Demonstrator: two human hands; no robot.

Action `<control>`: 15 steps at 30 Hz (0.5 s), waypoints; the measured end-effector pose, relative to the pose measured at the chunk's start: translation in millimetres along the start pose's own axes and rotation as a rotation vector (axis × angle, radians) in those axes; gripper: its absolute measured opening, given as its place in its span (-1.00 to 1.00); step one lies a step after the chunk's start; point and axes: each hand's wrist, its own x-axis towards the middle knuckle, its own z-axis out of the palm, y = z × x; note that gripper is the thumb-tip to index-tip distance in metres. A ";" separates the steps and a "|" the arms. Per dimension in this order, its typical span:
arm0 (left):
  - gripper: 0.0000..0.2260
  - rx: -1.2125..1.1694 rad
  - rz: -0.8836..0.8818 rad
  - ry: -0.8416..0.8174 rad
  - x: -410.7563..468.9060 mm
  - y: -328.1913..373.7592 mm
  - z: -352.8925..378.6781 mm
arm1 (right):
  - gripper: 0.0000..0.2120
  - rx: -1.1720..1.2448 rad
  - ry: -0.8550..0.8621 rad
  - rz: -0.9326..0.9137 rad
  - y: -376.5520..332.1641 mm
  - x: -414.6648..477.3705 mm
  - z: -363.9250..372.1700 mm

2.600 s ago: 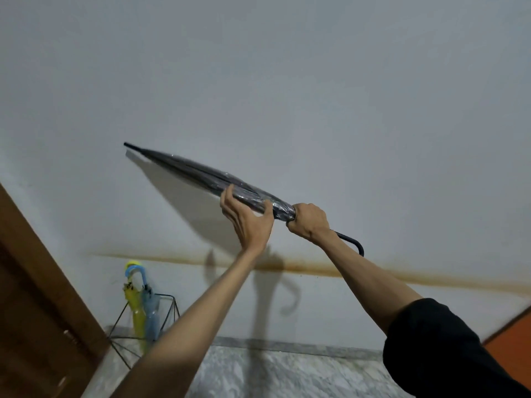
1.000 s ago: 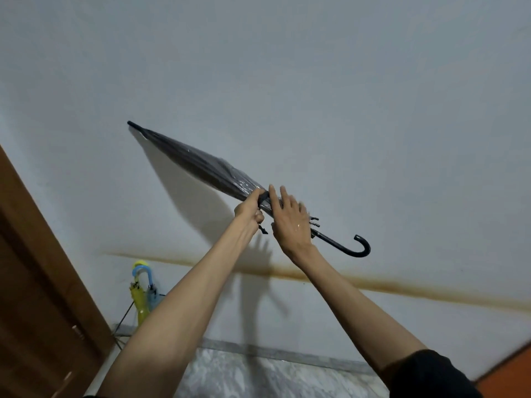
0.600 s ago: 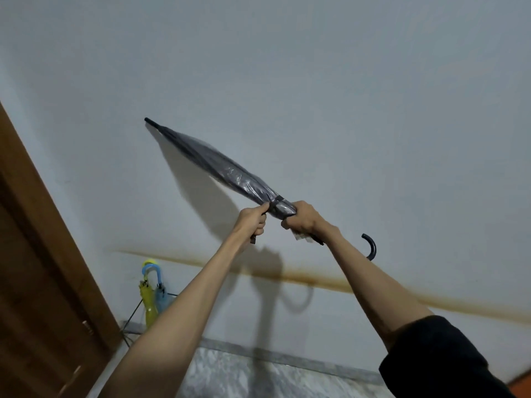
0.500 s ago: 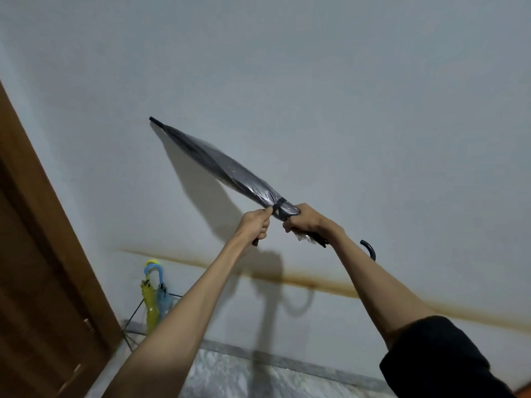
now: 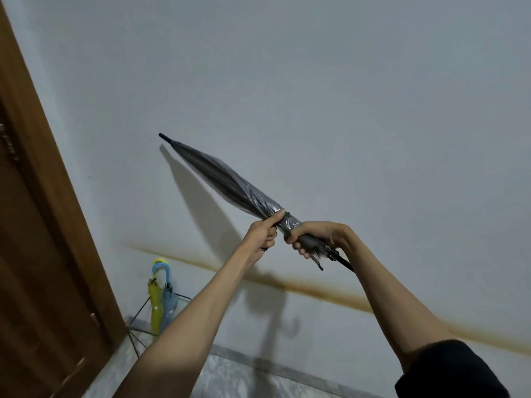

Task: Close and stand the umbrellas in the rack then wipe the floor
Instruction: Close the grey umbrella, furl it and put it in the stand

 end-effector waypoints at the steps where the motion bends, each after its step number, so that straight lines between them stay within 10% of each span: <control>1: -0.68 -0.007 -0.009 0.043 2.1 -0.1 2.1 | -0.88 -0.024 0.044 -0.012 -0.3 -0.4 0.2; 8: -0.67 -0.018 -0.060 0.339 18.5 -3.3 21.9 | 0.00 -0.997 0.924 -0.181 17.4 22.8 23.8; 15: -0.74 -0.135 -0.144 0.412 24.6 -8.3 28.6 | -0.05 -1.344 1.191 -0.219 52.6 46.9 49.2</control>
